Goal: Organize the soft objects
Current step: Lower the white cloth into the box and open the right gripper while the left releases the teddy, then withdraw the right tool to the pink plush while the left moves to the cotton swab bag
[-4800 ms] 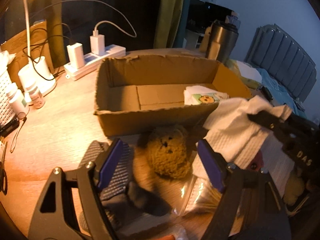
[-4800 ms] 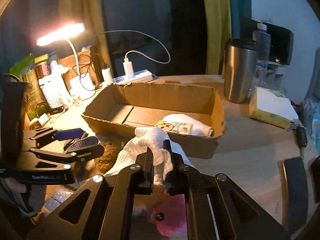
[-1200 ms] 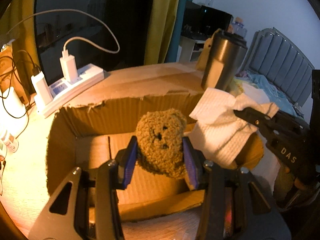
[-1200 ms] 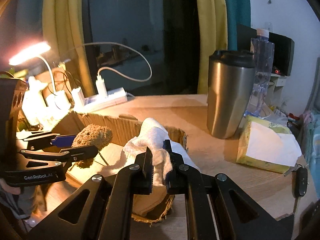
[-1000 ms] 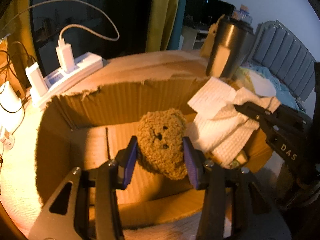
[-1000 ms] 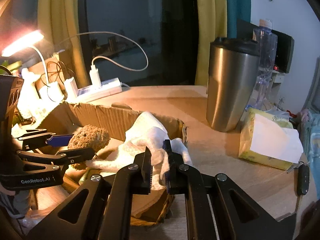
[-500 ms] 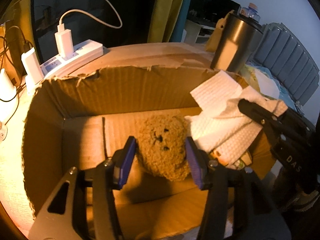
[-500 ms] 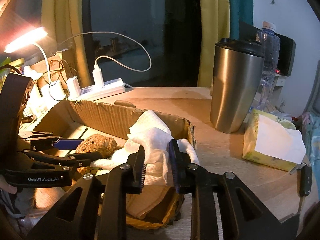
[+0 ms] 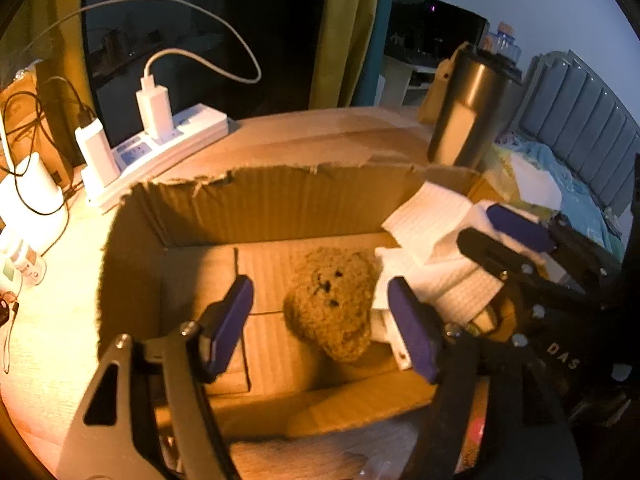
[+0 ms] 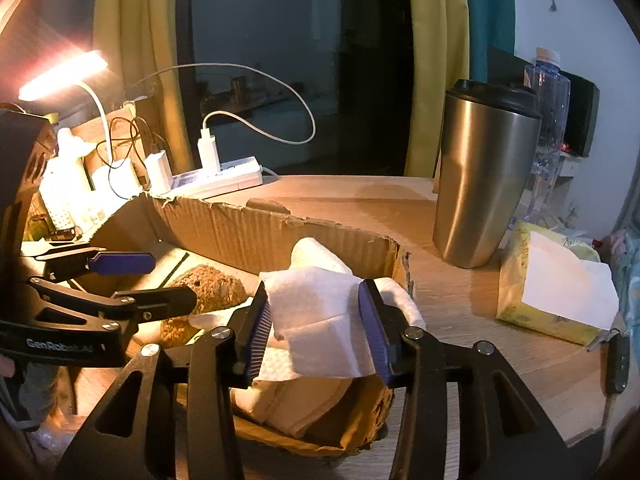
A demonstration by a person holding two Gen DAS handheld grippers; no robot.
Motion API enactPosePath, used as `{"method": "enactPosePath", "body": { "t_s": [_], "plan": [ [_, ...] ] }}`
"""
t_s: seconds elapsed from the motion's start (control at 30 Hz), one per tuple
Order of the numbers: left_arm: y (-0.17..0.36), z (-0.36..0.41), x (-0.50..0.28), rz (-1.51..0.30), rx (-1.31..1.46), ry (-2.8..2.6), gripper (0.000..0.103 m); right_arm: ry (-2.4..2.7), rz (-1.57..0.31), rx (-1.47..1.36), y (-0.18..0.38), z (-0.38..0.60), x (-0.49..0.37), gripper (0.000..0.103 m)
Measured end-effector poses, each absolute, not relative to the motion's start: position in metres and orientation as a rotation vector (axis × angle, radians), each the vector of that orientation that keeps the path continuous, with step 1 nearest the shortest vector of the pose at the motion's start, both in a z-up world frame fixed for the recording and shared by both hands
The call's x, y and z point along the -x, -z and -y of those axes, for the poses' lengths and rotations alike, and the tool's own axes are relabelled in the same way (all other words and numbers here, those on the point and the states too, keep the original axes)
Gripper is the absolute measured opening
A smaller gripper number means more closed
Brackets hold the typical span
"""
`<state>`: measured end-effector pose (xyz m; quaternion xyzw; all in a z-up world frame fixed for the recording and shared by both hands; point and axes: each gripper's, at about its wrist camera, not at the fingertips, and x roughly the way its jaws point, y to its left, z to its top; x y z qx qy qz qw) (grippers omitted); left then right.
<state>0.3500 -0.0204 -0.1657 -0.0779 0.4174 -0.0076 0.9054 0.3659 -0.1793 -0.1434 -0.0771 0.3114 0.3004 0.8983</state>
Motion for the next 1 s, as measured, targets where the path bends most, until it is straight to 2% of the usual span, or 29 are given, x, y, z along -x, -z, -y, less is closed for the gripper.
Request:
{"method": "enactPosePath", "body": {
  "t_s": [0.4,1.0],
  "plan": [
    [0.143,0.021,-0.331,-0.819,0.157,0.008,0.072,-0.62,-0.72,0.148,0.137,0.179,-0.357,0.046],
    [0.118,0.017,-0.29,-0.766,0.131,0.007,0.072,-0.565,-0.703,0.117,0.113,0.189,-0.326,0.046]
  ]
}}
